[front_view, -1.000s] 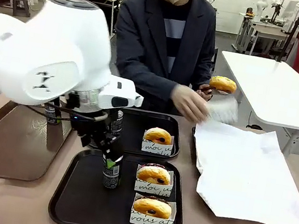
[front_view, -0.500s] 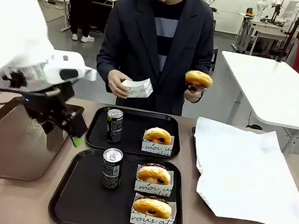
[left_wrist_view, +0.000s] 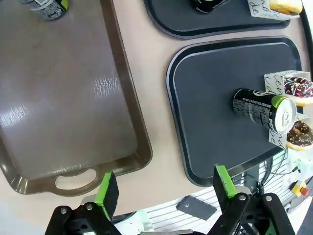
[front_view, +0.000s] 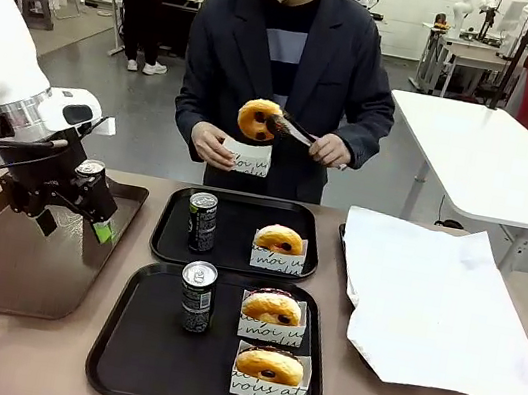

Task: Set up donuts and drinks on trays.
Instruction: Pick up one Pepsi coke from the Handle tray and place it on the Flat Tray without a Pepsi coke.

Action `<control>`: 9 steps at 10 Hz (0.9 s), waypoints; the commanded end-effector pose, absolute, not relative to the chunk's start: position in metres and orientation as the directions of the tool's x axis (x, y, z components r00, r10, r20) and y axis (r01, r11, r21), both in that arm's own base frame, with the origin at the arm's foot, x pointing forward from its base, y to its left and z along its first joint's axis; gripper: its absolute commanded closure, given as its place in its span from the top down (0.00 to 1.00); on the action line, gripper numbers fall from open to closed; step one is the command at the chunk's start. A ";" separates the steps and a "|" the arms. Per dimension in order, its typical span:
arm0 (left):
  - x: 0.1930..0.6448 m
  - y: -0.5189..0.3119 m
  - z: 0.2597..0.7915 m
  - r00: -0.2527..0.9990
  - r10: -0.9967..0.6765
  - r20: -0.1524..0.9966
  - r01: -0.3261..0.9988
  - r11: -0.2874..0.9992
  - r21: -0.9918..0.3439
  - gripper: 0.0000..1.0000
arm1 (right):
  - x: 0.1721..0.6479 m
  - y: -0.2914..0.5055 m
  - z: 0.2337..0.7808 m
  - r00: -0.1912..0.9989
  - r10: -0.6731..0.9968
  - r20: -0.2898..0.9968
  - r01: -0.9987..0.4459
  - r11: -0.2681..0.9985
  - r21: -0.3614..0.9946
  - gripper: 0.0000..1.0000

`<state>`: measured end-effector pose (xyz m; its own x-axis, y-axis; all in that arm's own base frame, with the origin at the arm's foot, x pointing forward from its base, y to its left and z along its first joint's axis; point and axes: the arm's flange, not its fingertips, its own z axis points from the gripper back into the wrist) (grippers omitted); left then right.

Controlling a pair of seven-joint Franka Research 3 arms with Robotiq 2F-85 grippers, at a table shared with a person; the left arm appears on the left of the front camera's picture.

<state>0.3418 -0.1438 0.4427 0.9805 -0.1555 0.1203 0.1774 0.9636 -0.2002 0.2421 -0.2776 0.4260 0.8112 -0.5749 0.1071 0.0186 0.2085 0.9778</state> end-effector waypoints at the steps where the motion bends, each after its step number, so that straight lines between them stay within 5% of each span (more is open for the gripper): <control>1: 0.331 -0.152 0.457 0.970 -0.188 0.154 0.215 0.959 -0.184 1.00 | 0.242 -0.277 0.427 0.812 -0.571 0.119 0.004 0.210 0.978 1.00; 6: 0.332 -0.155 0.457 0.970 -0.186 0.159 0.214 0.960 -0.182 1.00 | 0.242 -0.277 0.427 0.812 -0.571 0.119 0.004 0.210 0.978 1.00; 9: 0.401 -0.040 0.462 0.993 -0.109 0.048 0.117 0.810 -0.574 1.00 | 0.242 -0.277 0.427 0.812 -0.571 0.119 0.004 0.210 0.978 1.00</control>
<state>0.3765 -0.0723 0.4606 0.9890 -0.1052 0.1038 0.1400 0.8918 -0.4303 0.2419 -0.2778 0.4260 0.8108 -0.5754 0.1071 0.0186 0.2083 0.9779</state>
